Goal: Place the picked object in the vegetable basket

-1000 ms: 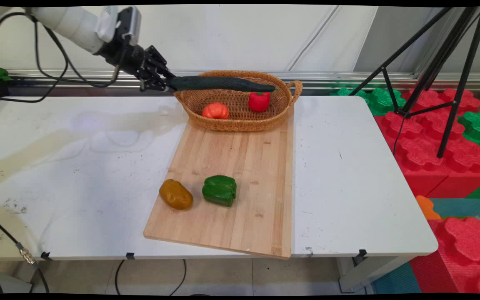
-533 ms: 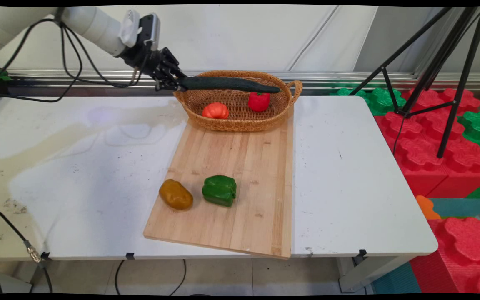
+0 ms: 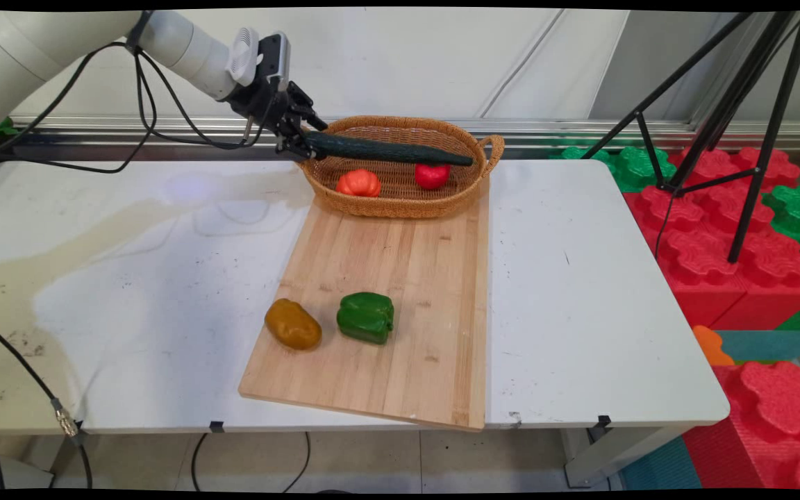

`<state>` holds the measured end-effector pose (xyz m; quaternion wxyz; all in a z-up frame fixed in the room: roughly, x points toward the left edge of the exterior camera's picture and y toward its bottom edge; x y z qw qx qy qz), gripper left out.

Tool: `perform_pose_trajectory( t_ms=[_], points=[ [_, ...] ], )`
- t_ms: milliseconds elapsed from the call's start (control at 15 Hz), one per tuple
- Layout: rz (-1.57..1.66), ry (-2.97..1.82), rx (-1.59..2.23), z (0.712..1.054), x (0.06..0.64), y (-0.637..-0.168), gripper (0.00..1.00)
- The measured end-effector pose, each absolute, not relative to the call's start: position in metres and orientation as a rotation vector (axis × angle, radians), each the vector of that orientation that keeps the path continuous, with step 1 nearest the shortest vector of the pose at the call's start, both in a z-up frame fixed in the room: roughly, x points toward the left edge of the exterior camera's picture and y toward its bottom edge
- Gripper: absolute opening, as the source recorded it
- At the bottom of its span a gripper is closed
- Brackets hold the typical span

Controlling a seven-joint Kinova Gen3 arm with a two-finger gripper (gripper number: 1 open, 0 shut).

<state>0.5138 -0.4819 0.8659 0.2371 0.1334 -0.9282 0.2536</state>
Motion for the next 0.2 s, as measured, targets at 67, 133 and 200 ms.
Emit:
perform_pose_trajectory(
  t_ms=[67, 133, 200],
  points=[
    [0.694, -2.543, 0.37, 0.8642, 0.5136, -0.4842, 1.0],
    [0.694, -2.538, 0.378, 0.8635, 0.5141, -0.4858, 1.0],
    [0.693, -2.534, 0.383, 0.8634, 0.514, -0.4874, 1.0]
  ],
)
